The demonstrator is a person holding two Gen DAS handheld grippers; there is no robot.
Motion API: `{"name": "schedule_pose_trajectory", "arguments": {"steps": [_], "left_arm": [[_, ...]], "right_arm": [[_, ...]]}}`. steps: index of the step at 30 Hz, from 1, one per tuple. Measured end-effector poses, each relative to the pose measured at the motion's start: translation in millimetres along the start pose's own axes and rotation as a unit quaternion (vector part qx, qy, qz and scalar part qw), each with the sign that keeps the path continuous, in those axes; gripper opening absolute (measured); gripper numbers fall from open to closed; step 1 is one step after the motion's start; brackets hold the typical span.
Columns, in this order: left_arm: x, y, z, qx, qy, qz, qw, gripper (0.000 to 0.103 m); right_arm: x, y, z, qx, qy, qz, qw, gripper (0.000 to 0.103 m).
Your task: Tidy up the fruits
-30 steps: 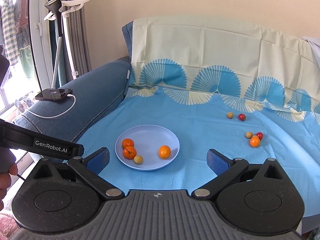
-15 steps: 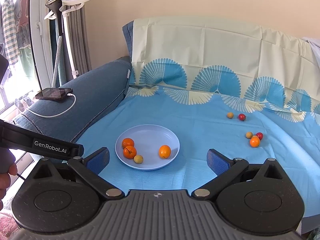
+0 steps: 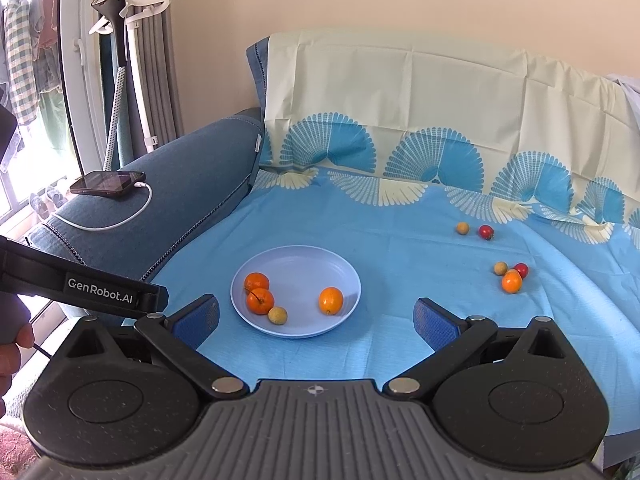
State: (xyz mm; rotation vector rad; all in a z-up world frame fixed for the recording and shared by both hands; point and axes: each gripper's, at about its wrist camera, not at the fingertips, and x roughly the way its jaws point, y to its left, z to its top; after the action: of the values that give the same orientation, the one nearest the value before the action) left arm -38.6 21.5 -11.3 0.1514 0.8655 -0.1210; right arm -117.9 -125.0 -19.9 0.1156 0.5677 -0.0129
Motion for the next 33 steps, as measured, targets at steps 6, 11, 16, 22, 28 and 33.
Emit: {"name": "schedule_pose_trajectory", "arguments": {"steps": [6,11,16,22,28,33], "left_arm": [[1.8,-3.0,-0.9,0.001,0.002,-0.001,1.0000,0.103],[2.9,-3.0,-0.7,0.001,0.004,-0.001,1.0000,0.103],[3.9,-3.3,-0.7,0.001,0.005,-0.002,1.0000,0.103],[4.1,-4.3,-0.6,0.001,0.004,-0.001,1.0000,0.103],[4.1,-4.5,-0.5,0.001,0.004,-0.001,1.0000,0.103],[2.0,-6.2,0.9,0.002,0.000,0.000,1.0000,0.103]], "right_arm": [[2.3,-0.8,-0.1,0.002,0.004,0.000,1.000,0.102],[3.6,0.0,0.2,0.002,0.005,0.000,1.000,0.102],[5.0,0.9,0.1,0.002,0.007,-0.001,1.000,0.102],[4.8,0.3,0.4,0.002,0.007,-0.001,1.000,0.102],[4.7,0.4,0.9,0.002,0.006,-0.001,1.000,0.102],[3.8,-0.1,0.6,0.000,0.001,-0.001,1.000,0.102]]}}
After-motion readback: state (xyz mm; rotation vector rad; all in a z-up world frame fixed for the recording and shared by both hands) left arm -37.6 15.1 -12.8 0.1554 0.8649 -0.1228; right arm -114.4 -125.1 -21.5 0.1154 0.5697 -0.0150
